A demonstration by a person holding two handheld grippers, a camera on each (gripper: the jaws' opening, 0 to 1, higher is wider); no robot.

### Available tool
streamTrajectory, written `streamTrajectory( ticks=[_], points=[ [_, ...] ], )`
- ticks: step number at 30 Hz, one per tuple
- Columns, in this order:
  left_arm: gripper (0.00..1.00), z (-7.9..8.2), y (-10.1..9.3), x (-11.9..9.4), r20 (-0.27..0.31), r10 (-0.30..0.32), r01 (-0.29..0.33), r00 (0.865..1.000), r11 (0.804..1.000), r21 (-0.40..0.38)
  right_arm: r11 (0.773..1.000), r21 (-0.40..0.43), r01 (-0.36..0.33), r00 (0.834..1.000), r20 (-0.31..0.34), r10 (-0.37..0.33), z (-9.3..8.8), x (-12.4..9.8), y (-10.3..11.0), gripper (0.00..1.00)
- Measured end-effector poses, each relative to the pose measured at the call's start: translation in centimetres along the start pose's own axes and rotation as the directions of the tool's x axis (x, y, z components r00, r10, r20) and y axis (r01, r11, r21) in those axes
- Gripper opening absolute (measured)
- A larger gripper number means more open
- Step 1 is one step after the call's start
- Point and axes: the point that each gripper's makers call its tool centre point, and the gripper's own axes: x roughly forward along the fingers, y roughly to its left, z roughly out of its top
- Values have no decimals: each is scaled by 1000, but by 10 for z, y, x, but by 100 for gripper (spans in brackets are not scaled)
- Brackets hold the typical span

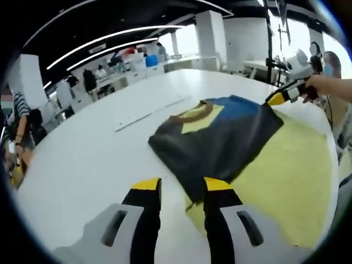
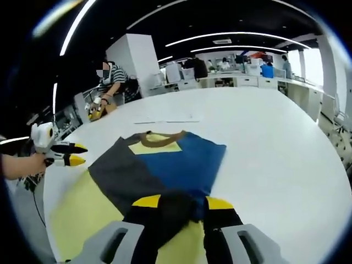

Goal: Fold the garment on the visible template until the final outline fits inside the template.

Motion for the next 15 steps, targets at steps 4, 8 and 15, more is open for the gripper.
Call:
streamTrajectory(
  ticks=[4, 8, 15],
  points=[
    [25, 14, 4, 12, 11, -1, 1, 1000, 1000, -5, 1000, -11, -2, 1000, -11, 1, -2, 0, 0, 28],
    [26, 29, 13, 23, 35, 3, -2, 999, 1000, -29, 1000, -20, -7, 1000, -14, 7, -2, -1, 1, 29],
    [25, 34, 26, 41, 42, 20, -17, 999, 997, -71, 1000, -23, -17, 1000, -14, 16, -2, -2, 2, 31]
  ],
)
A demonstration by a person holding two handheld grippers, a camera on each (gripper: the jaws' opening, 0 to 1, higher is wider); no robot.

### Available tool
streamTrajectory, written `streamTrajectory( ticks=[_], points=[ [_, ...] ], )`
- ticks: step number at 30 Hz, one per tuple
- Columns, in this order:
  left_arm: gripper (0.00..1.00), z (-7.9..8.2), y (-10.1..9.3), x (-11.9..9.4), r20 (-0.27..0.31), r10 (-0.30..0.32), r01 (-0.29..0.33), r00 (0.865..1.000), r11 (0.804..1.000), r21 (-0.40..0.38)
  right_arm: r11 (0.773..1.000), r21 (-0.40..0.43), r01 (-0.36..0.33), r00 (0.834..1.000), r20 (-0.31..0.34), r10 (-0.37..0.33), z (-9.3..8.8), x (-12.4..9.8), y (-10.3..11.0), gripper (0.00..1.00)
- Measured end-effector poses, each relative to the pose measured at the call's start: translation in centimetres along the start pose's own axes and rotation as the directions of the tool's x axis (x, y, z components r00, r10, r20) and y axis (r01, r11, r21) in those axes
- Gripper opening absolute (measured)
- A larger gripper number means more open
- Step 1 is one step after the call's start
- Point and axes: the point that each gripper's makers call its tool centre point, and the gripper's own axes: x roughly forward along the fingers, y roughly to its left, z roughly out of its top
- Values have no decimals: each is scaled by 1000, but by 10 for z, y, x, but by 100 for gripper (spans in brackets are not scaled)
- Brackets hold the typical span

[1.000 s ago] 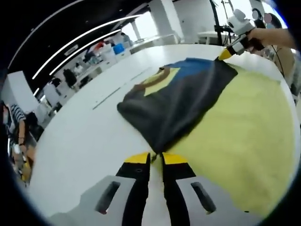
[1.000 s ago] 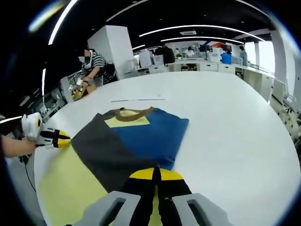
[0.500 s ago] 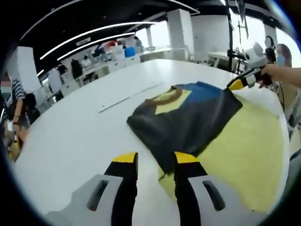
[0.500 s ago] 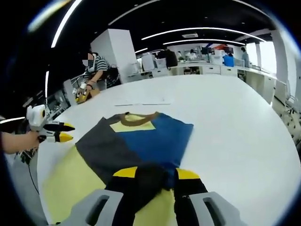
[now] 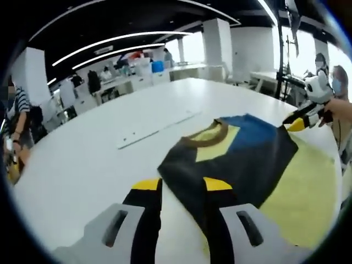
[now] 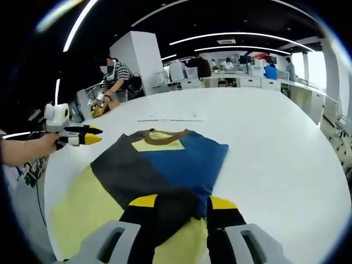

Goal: Fold the garment on the visible template until the final outline fits inside the template.

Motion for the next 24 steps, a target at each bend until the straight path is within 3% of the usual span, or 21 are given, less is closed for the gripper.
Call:
streamTrajectory(
  ticks=[8, 17, 24],
  points=[
    [23, -6, 9, 23, -23, 16, -17, 1000, 999, -40, 1000, -15, -19, 1000, -7, 19, -2, 3, 4, 34],
    [19, 2, 11, 44, -14, 16, -16, 1000, 999, -29, 999, -21, -24, 1000, -9, 24, -5, 8, 3, 35],
    [16, -7, 14, 61, -57, 18, -19, 998, 1000, -5, 999, -38, -21, 1000, -16, 21, -8, 12, 3, 34]
  ],
)
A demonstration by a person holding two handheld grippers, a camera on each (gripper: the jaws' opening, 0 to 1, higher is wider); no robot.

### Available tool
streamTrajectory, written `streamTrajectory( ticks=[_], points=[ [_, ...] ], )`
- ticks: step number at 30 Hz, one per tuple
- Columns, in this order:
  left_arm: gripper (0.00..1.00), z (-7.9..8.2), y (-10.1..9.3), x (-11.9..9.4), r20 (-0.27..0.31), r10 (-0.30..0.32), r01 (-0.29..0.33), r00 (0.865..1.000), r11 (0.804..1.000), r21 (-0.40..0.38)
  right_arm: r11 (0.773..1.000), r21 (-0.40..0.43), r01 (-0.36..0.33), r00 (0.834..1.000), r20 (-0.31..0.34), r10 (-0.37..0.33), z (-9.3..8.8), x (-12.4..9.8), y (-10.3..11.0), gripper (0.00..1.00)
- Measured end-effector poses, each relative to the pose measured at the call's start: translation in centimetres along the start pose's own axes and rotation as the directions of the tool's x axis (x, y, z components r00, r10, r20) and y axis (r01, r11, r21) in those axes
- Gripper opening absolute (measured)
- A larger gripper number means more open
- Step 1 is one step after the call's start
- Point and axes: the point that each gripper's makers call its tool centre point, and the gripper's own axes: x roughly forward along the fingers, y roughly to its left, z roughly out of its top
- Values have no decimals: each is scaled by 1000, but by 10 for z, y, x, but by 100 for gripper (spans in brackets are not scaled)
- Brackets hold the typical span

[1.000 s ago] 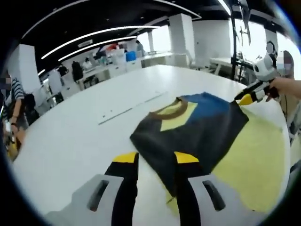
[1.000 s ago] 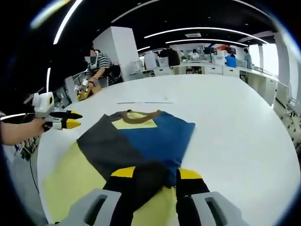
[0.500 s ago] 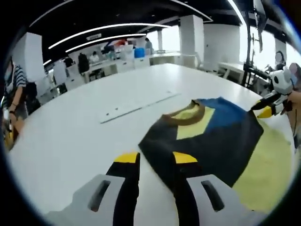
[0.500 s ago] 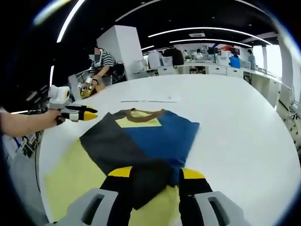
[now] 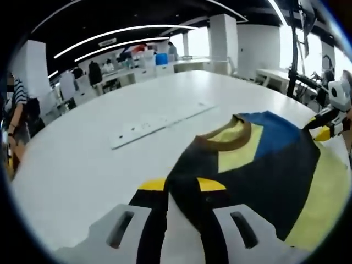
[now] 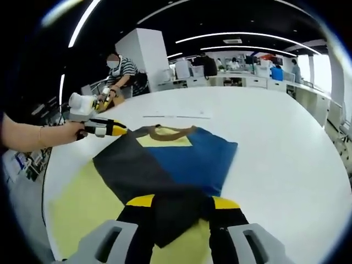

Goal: Fold the garment on the visible template until the final outline fits inside the template.

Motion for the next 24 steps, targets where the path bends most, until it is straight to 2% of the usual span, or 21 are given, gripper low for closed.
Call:
streamTrajectory(
  ticks=[6, 13, 16, 24],
  points=[
    [10, -11, 2, 7, -54, 10, -6, 999, 998, 63, 1000, -4, 4, 1000, 3, -4, 0, 2, -1, 34],
    [6, -11, 1, 9, -54, -4, 7, 999, 998, 62, 1000, 1, 8, 1000, 7, -8, -1, 3, -2, 33],
    [1, -11, 1, 11, -59, 6, 0, 998, 996, 93, 1000, 4, 10, 1000, 3, -10, -3, 4, -3, 32],
    [0, -10, 4, 14, -53, 17, -16, 998, 1000, 23, 999, 18, 35, 999, -2, -35, -5, 5, -8, 25]
  ],
)
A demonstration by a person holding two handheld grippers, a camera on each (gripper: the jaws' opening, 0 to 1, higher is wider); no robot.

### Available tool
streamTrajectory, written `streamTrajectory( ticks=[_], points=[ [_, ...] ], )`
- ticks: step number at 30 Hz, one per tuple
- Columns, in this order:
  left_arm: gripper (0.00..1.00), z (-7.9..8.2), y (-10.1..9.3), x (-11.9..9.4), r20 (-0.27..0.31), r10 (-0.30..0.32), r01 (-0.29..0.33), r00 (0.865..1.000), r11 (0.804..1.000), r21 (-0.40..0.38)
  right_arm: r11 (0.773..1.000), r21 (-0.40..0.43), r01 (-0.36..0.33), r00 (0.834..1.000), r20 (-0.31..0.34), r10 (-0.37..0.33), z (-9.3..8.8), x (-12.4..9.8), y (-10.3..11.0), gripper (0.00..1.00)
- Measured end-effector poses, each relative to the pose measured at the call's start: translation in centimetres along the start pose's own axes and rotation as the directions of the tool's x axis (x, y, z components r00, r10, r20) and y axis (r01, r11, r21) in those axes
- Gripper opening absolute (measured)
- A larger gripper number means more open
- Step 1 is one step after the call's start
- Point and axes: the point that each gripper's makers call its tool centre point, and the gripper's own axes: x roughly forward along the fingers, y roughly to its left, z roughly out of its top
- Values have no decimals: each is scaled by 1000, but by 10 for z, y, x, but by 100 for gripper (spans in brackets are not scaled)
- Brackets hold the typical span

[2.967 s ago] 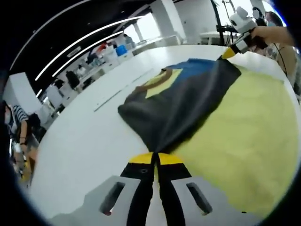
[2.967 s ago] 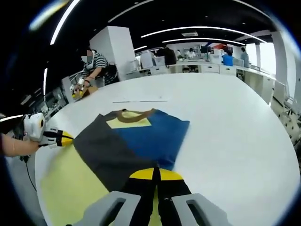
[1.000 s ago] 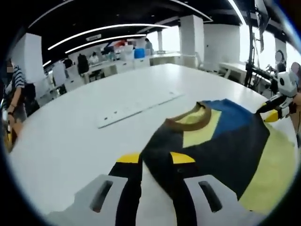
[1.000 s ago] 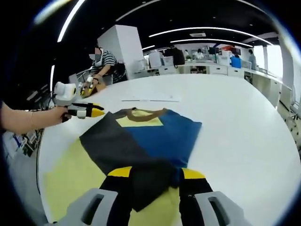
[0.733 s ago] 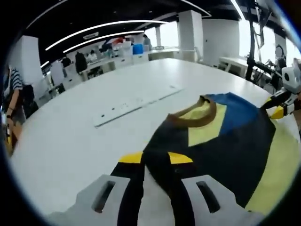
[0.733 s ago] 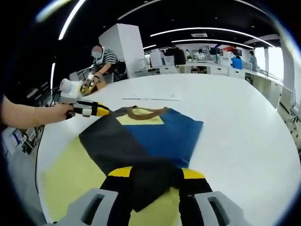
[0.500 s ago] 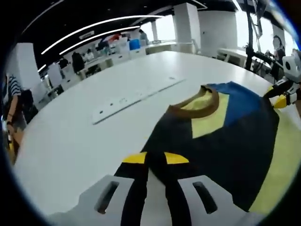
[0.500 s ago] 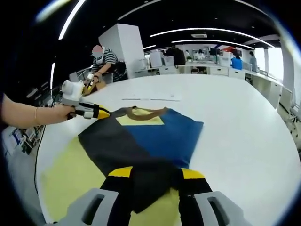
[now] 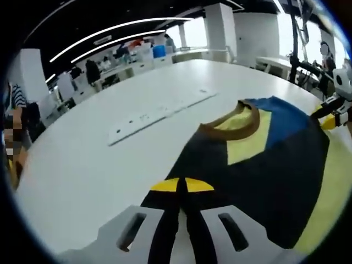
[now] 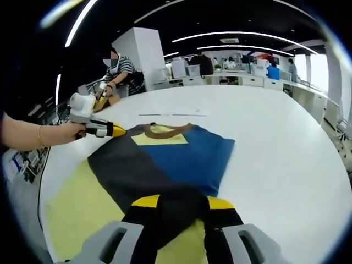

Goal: Fold the garment on the visible template until the final outline fits inside the template.

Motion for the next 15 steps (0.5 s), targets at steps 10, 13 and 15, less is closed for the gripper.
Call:
streamTrajectory(
  ticks=[10, 13, 15],
  points=[
    [0, 3, 3, -4, 15, -17, 18, 1000, 999, -36, 1000, 9, 9, 1000, -2, -9, 1, 2, -2, 0],
    [0, 12, 6, -9, 60, -21, 25, 998, 997, -71, 1000, 10, 9, 1000, -10, -9, 0, 2, 0, 0],
    [0, 14, 8, -11, 71, -25, 30, 997, 996, -78, 1000, 15, 10, 1000, -14, -10, -2, 2, 0, 0]
  ],
)
